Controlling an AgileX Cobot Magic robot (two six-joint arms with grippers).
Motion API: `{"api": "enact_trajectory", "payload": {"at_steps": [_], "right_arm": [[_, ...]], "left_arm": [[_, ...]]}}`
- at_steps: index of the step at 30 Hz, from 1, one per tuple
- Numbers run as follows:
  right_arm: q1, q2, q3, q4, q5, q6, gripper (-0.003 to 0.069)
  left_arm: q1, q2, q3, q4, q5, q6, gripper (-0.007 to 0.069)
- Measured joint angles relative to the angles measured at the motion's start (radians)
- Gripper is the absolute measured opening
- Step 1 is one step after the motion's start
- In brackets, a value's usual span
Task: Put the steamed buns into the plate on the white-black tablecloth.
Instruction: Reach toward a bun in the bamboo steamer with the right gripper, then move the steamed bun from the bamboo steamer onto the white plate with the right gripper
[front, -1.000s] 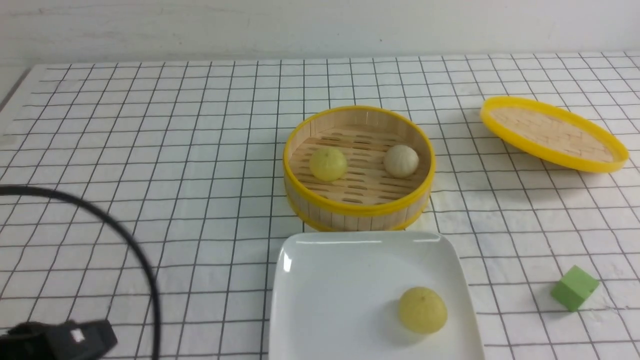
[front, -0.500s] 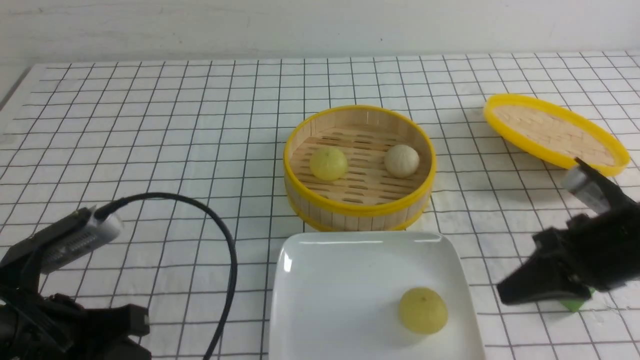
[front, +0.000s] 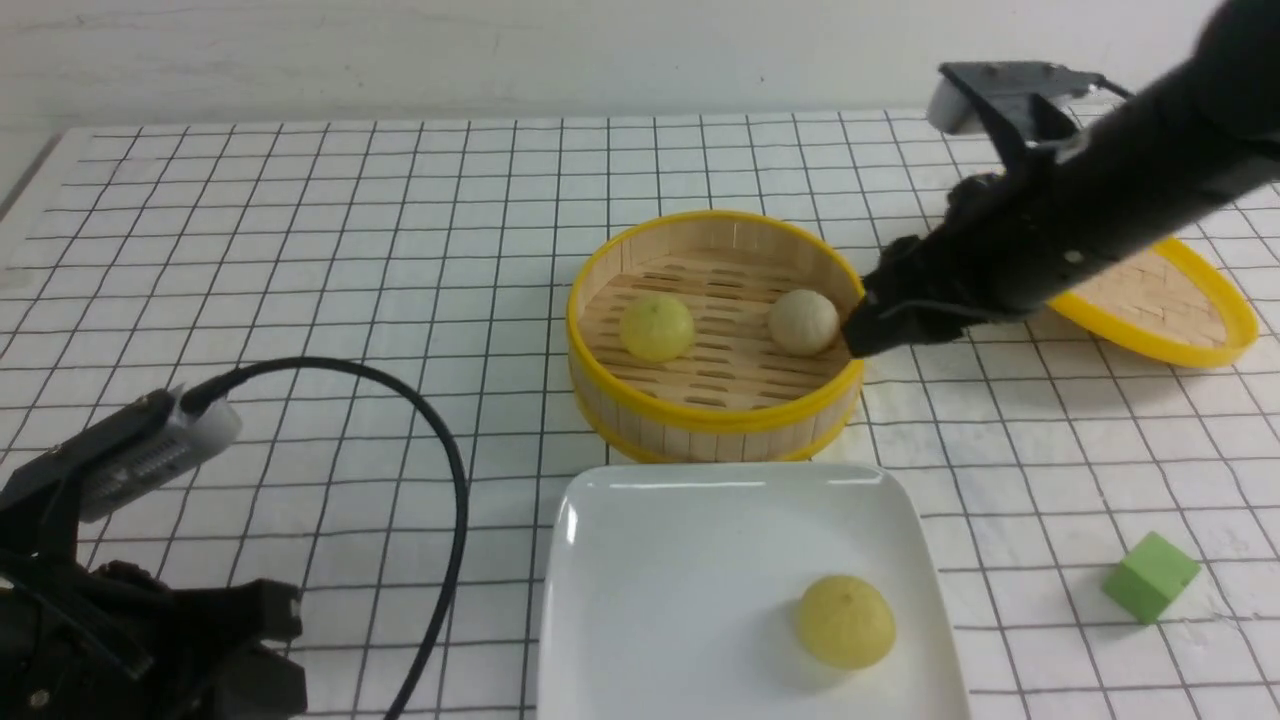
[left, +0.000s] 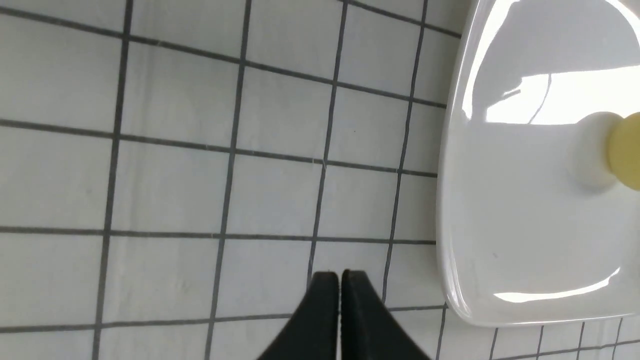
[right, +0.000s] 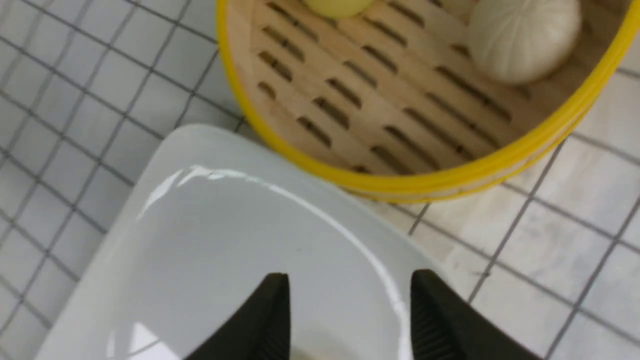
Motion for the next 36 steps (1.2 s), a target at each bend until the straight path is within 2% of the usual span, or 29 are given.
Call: {"api": "enact_trajectory", "payload": {"at_steps": [1, 4, 9, 12, 15, 17, 18, 20, 21, 23, 26, 31, 34, 36], "right_arm": [[0.028, 0.067, -0.065, -0.090, -0.009, 0.072, 0.0430], [0.059, 0.196, -0.180, -0.231, -0.033, 0.187, 0.0489], [0.064, 0.344, -0.311, -0.343, -0.049, 0.281, 0.0510], [0.063, 0.388, -0.339, -0.350, -0.073, 0.290, 0.0498], [0.064, 0.434, -0.347, -0.350, -0.130, 0.293, 0.0448], [0.064, 0.447, -0.348, -0.350, -0.149, 0.295, 0.0382], [0.064, 0.451, -0.348, -0.351, -0.153, 0.296, 0.0330], [0.064, 0.448, -0.348, -0.350, -0.151, 0.297, 0.0155], [0.064, 0.446, -0.348, -0.349, -0.151, 0.297, 0.0140], [0.064, 0.423, -0.348, -0.342, -0.130, 0.296, 0.0034], [0.067, 0.342, -0.348, -0.319, -0.068, 0.291, 0.0021], [0.100, 0.150, -0.346, -0.283, 0.127, 0.291, 0.0021], [0.166, 0.033, -0.287, -0.213, 0.291, 0.291, 0.0022], [0.217, -0.004, -0.210, -0.184, 0.308, 0.292, 0.0022]], "left_arm": [[0.000, 0.000, 0.000, 0.000, -0.001, 0.001, 0.0039], [0.000, 0.000, 0.000, 0.000, -0.002, 0.000, 0.0046], [0.000, 0.000, 0.000, 0.001, -0.008, 0.000, 0.0053], [0.000, 0.000, 0.000, 0.001, -0.009, 0.000, 0.0055], [0.000, 0.000, 0.000, 0.001, -0.009, 0.000, 0.0055], [0.000, 0.000, 0.000, 0.001, -0.009, 0.000, 0.0057], [0.000, 0.000, 0.000, 0.001, -0.009, 0.000, 0.0059], [0.000, 0.000, 0.000, 0.001, -0.014, 0.001, 0.0064], [0.000, 0.000, 0.000, 0.001, -0.016, 0.001, 0.0065], [0.000, 0.000, 0.000, 0.005, -0.018, 0.001, 0.0065], [0.000, 0.000, 0.000, 0.017, -0.019, 0.001, 0.0069], [0.000, 0.000, 0.000, 0.040, -0.023, 0.001, 0.0074], [0.000, 0.000, 0.000, 0.042, -0.023, 0.001, 0.0079], [0.000, 0.000, 0.000, 0.042, -0.023, 0.001, 0.0082]]}}
